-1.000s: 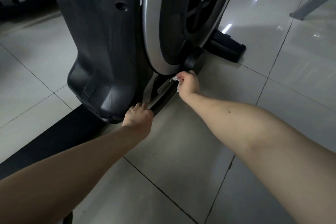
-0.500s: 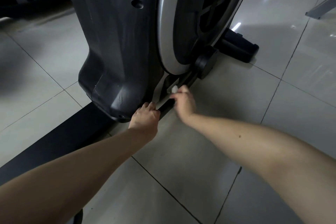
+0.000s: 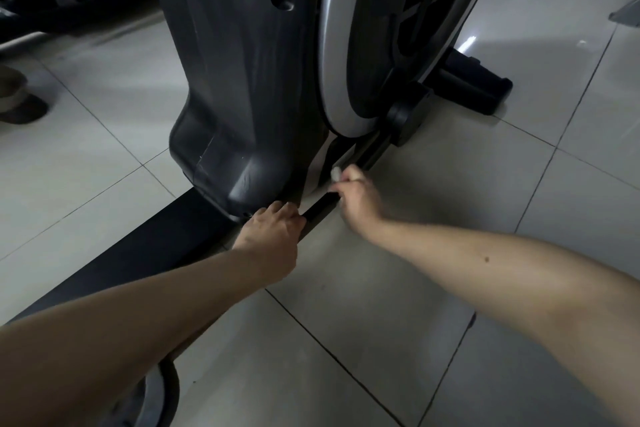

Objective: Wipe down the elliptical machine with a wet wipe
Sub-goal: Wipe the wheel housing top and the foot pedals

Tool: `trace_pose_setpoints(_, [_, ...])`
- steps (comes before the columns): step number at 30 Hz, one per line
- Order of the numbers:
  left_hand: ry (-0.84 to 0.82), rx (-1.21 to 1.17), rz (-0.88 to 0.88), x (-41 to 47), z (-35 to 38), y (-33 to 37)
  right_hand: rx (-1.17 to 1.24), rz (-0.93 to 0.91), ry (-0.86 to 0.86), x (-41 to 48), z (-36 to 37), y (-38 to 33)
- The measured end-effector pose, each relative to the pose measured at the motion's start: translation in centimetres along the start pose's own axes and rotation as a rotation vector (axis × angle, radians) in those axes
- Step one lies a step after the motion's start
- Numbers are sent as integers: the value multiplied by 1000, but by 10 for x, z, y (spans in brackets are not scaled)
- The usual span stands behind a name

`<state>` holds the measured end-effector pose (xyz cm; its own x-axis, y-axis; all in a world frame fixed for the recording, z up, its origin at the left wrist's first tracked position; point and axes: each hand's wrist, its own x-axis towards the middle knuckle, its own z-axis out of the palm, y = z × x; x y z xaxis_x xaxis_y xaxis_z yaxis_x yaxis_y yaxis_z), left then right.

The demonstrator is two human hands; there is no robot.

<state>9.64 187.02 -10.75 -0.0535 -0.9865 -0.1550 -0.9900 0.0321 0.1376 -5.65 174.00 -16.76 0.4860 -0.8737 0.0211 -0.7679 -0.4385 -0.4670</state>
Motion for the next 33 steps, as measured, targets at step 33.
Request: trace_pose_setpoints(33, [-377,-69,-340,-65,-15,-97,20,-444,-168,-79,30,-104])
